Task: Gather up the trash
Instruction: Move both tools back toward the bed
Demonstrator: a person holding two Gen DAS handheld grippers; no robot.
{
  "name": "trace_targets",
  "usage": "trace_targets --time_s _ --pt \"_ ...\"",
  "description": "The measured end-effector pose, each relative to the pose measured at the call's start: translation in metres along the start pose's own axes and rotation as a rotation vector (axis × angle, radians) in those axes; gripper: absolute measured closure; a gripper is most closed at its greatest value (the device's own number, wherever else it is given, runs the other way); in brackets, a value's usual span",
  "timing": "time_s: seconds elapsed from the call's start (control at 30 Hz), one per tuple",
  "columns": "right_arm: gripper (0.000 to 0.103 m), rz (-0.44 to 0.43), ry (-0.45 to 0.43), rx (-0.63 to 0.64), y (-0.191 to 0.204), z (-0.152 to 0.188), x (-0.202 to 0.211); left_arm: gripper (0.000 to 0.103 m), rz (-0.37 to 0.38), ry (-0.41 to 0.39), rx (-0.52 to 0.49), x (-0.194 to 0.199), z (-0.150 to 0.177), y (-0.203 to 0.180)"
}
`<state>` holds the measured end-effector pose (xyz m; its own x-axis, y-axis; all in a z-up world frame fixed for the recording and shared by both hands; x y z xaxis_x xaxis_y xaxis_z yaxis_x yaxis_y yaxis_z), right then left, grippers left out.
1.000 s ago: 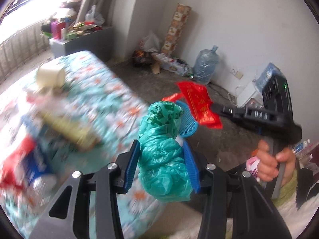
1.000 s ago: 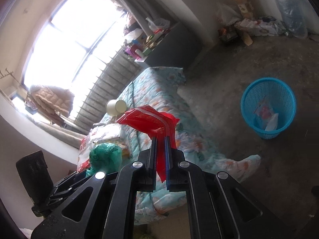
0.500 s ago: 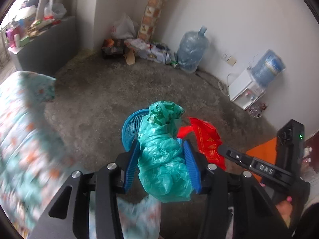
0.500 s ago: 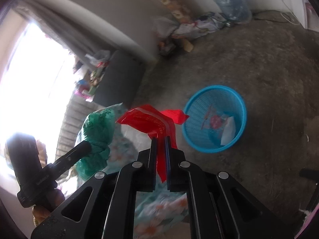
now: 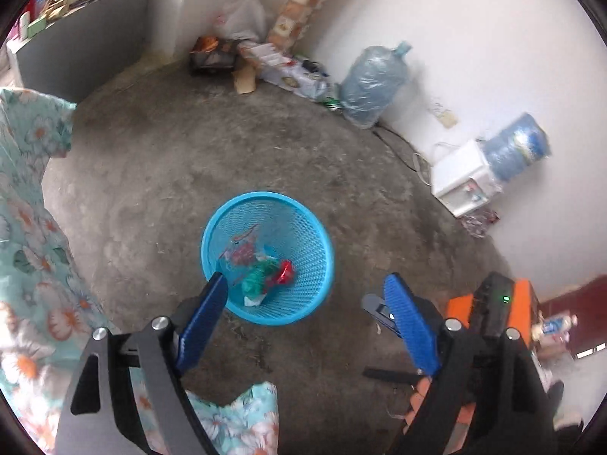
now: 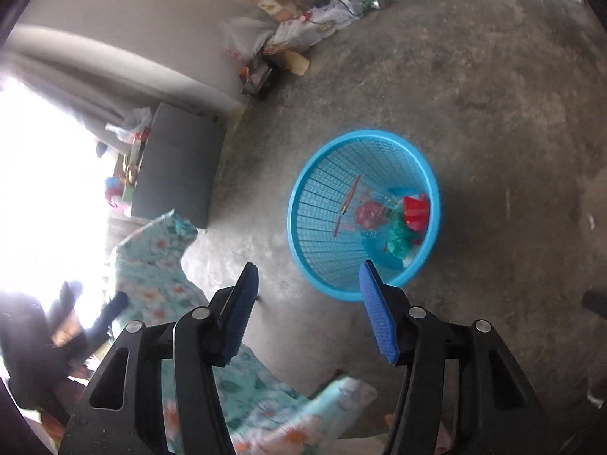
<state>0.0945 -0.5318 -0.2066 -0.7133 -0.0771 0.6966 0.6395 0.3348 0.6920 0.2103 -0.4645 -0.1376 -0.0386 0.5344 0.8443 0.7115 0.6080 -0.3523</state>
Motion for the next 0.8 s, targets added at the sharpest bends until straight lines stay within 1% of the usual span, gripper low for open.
trace_targets --time_s 0.1,0.13,0.17,0.2,0.27,0.3,0.37,0.43,0.5,0.53,0.63,0.7,0.8 --pt "0.042 0.026 -0.032 0.054 0.011 0.010 0.016 0.020 0.022 -0.036 -0.021 0.030 0.007 -0.001" --pt "0.038 0.036 -0.045 0.079 0.017 0.013 0.021 0.020 0.027 -0.064 -0.034 0.046 0.010 -0.003" --pt "0.034 0.049 -0.062 0.116 0.025 0.015 0.027 0.020 0.022 -0.082 -0.046 0.058 0.014 -0.003" --pt "0.032 0.063 -0.076 0.150 0.031 0.018 0.032 0.019 0.017 -0.099 -0.068 0.072 0.019 -0.003" --pt "0.024 0.097 -0.110 0.222 0.048 0.024 0.045 0.019 0.020 -0.092 -0.096 0.092 0.033 -0.002" --pt "0.022 0.111 -0.128 0.260 0.058 0.026 0.050 0.019 0.015 -0.072 -0.106 0.101 0.043 0.000" --pt "0.012 0.127 -0.165 0.336 0.080 0.033 0.062 0.017 0.000 -0.063 -0.117 0.119 0.057 0.007" --pt "0.007 0.139 -0.203 0.409 0.102 0.041 0.072 0.011 -0.057 -0.095 -0.130 0.141 0.069 0.020" --pt "0.007 0.163 -0.226 0.477 0.119 0.052 0.079 0.006 -0.130 -0.163 -0.150 0.170 0.082 0.037" --pt "0.007 0.192 -0.235 0.513 0.129 0.058 0.082 0.005 -0.154 -0.198 -0.163 0.185 0.088 0.043" --pt "0.007 0.251 -0.252 0.605 0.154 0.076 0.086 0.005 -0.200 -0.276 -0.180 0.222 0.106 0.061" --pt "0.007 0.275 -0.260 0.687 0.171 0.090 0.088 0.005 -0.204 -0.310 -0.162 0.244 0.119 0.075" --pt "0.007 0.328 -0.298 0.808 0.193 0.111 0.094 0.005 -0.181 -0.355 -0.084 0.274 0.141 0.098"
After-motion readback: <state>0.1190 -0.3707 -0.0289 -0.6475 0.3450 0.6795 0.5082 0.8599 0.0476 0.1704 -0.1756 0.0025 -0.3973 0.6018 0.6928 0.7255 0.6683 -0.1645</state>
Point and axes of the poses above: each gripper's, at about its wrist camera, not at the fingertips, and x roughly against the way its jaws point, y to its left, z to its underside, the point moved 10 cm from there along -x, roughly the way its jaws point, and after that the axes turned 5 degrees about -z, right-handed, at the moved point
